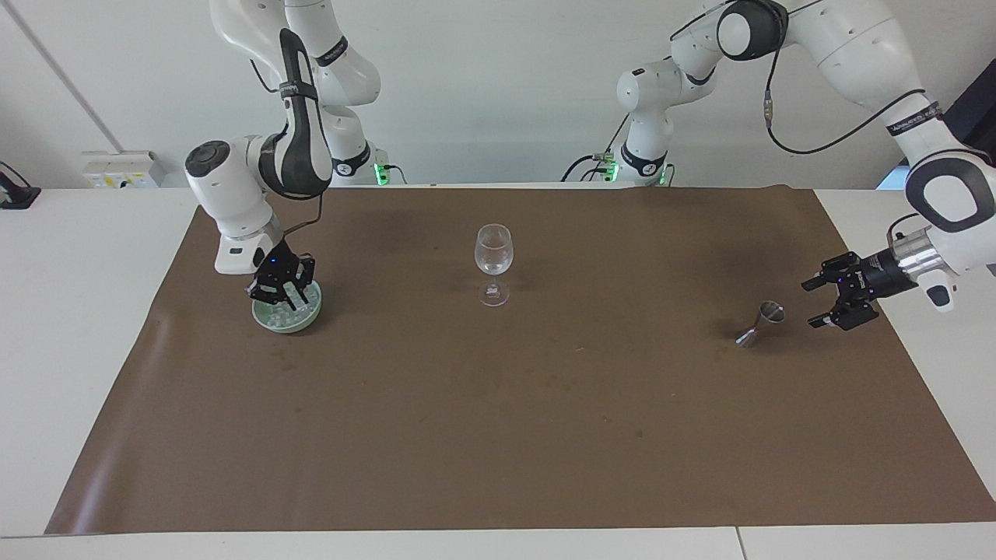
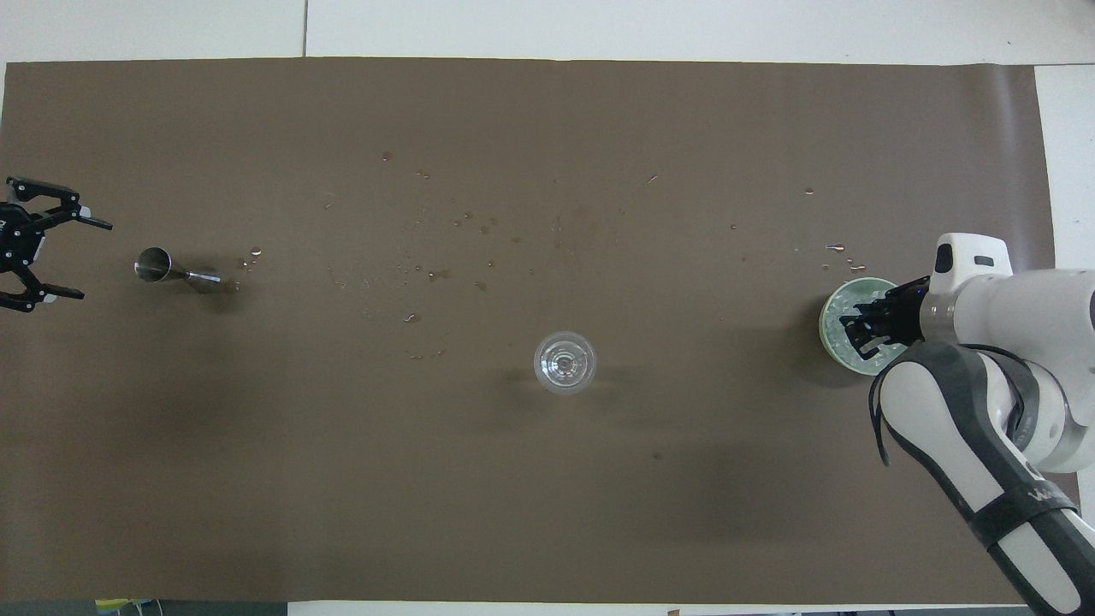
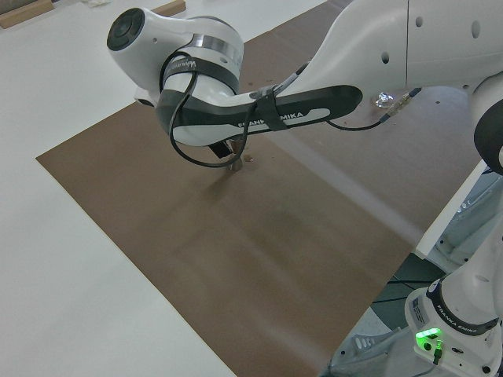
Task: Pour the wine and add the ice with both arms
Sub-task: 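Lift ice from the green bowl over the clear glass with the right gripper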
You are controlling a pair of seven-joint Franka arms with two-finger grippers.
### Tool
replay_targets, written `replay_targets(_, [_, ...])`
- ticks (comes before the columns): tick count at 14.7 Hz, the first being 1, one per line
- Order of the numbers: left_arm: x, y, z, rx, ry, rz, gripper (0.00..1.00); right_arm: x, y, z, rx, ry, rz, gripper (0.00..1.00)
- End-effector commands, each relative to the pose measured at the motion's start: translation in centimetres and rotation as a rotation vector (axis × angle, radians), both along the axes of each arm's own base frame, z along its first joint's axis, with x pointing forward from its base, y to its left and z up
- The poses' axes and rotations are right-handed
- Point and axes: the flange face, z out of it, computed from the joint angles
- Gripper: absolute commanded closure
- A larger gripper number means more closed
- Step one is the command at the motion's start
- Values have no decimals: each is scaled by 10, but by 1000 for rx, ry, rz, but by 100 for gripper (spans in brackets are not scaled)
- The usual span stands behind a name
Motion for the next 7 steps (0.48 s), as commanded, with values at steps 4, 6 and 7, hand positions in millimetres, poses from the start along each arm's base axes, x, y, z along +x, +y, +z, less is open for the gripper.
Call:
replay_targets(4, [-15,-105,89,168,-140,-438,0,19,38,107,64,78,-157,94])
replay_targets(6, [-19,-111,100,167,-176,-503,0,21,86,163,75,98,-257,94])
replay_targets(7, [-19,-110,103,169,-196,-558,0,21,117,188,78,105,-311,94])
